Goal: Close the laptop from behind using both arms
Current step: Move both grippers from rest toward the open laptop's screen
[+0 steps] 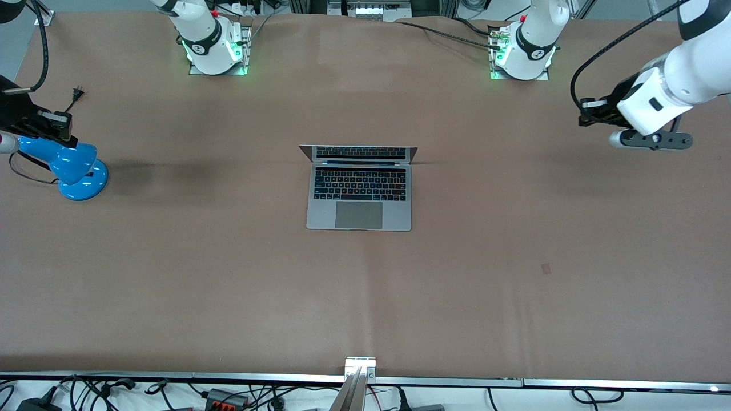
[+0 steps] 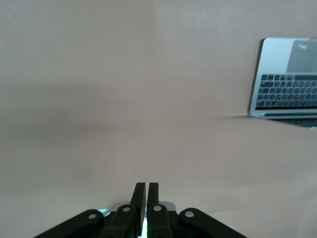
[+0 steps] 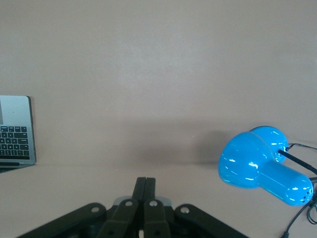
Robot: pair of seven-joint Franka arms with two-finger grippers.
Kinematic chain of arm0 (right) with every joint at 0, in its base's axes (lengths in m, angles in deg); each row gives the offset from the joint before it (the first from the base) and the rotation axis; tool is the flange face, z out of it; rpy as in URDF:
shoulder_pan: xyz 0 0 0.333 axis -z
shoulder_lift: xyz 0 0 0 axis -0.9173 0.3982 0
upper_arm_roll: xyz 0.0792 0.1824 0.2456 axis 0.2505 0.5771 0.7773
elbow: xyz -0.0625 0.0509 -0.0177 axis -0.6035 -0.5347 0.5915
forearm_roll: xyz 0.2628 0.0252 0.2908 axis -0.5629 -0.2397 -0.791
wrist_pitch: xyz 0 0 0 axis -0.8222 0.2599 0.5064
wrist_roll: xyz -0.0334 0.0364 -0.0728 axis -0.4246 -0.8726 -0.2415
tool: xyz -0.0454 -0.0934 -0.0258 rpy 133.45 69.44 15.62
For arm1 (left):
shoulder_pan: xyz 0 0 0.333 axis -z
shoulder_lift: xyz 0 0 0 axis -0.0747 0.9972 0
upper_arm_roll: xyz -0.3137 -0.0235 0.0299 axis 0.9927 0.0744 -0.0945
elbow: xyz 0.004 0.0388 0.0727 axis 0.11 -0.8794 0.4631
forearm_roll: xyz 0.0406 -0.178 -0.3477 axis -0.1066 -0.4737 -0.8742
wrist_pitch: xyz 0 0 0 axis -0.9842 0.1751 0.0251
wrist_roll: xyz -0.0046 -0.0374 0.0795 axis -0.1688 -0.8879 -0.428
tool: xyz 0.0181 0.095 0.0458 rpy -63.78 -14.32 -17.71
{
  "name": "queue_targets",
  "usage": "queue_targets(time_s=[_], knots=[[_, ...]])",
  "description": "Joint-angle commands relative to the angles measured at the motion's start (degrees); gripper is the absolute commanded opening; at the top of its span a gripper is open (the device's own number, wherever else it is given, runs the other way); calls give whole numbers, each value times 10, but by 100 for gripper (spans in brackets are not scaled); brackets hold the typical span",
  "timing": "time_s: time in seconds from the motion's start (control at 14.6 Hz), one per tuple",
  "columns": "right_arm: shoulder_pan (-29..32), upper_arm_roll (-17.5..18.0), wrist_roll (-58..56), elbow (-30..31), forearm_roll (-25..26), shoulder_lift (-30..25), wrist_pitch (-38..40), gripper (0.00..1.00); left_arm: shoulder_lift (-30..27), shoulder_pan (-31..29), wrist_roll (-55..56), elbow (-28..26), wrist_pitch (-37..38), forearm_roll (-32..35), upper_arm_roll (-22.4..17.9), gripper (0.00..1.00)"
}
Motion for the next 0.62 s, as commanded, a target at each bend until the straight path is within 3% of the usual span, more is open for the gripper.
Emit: queue_targets(time_s=[0.0,0.27,0.41,0.55], knots=[[9,9,5,5,-7,-9,22,0,6,5,12,-19,-16,-23,3,7],[-1,10,4,8,-35,10,73,0,4,9,4,-43,-66,-81,70,3],[-26,10,4,15,-36,31,93,0,7,9,4,-68,-86,-117,100,3],[-60,10,6,39,-69,39,93,0,22,18,-2,-80,-100,-130,113,4]])
